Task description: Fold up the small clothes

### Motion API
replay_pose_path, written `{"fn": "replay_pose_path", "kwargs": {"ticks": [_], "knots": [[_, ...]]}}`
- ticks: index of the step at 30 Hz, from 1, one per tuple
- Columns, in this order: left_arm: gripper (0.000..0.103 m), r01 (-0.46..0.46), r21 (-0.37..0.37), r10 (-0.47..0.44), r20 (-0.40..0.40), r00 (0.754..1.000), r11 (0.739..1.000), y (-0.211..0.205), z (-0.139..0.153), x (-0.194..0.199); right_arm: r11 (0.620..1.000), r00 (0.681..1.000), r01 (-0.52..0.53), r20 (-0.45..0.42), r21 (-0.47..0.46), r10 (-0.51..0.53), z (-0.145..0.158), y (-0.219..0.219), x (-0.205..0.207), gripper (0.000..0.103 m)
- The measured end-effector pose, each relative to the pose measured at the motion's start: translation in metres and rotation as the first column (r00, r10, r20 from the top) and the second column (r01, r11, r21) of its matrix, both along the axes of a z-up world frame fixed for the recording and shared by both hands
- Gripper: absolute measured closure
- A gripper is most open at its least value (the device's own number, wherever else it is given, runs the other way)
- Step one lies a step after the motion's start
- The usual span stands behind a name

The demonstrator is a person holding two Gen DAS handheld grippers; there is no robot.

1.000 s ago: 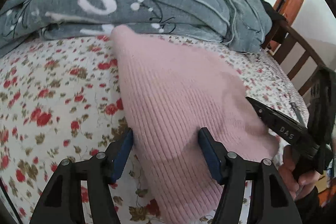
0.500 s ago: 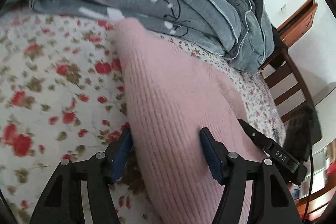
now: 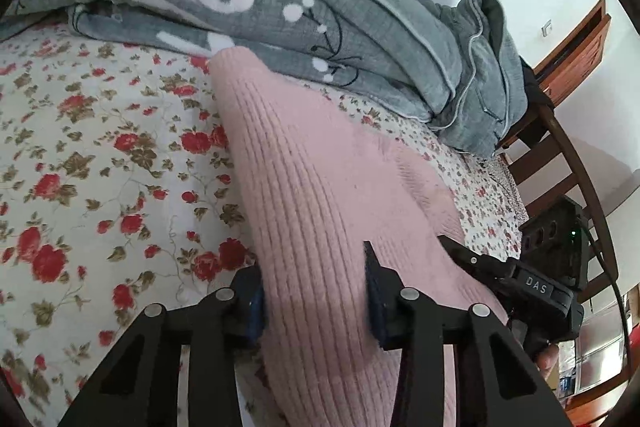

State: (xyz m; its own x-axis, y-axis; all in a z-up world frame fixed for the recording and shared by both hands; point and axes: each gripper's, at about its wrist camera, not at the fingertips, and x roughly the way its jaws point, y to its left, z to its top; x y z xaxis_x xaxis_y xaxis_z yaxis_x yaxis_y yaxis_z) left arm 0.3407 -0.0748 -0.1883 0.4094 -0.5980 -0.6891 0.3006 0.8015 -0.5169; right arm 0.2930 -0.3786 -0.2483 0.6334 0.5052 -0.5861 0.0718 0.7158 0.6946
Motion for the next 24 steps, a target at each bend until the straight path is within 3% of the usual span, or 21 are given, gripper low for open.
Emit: {"fn": "replay_pose_path", "kwargs": {"ticks": [3,10,14,16,18,20,24], "knots": [[0.066,-0.012,-0.004,0.012,0.018,1.0,1.0,0.017,0.013,-0.015,0.998,1.0,0.01,0.01,-0.065,-0.009,0.018,0.024,-0.013,0.074],[0.065,-0.107,0.034,0.105,0.054,0.993,0.994,0.104,0.04,-0.041,0.993,0.99,-0.12,0.068,-0.011,0.12,0.041,0.101,-0.031,0.075],[0.064,-0.14,0.07,0.139,0.009,0.99,0.988,0.132,0.022,-0.047,0.982,0.979,-0.182,0.088,-0.049,0.186,0.033,0.142,-0.035,0.075],[0.054,-0.147,0.1,0.15,-0.019,0.989,0.984,0.136,0.005,-0.048,0.979,0.98,-0.174,0.074,-0.105,0.183,0.017,0.153,-0.032,0.076],[0.045,-0.153,0.126,0.15,0.035,0.988,0.98,0.134,-0.004,-0.053,0.981,0.981,-0.165,0.09,-0.098,0.174,0.005,0.149,-0.031,0.074],[0.045,-0.154,0.156,0.138,0.107,0.985,0.976,0.129,-0.003,-0.061,0.989,0.987,-0.137,0.075,-0.053,0.141,0.003,0.136,-0.028,0.074],[0.034,-0.186,0.21,0.148,0.184,0.972,0.96,0.121,-0.006,-0.068,0.987,0.994,-0.067,0.074,-0.149,0.079,0.019,0.121,-0.029,0.072]]}}
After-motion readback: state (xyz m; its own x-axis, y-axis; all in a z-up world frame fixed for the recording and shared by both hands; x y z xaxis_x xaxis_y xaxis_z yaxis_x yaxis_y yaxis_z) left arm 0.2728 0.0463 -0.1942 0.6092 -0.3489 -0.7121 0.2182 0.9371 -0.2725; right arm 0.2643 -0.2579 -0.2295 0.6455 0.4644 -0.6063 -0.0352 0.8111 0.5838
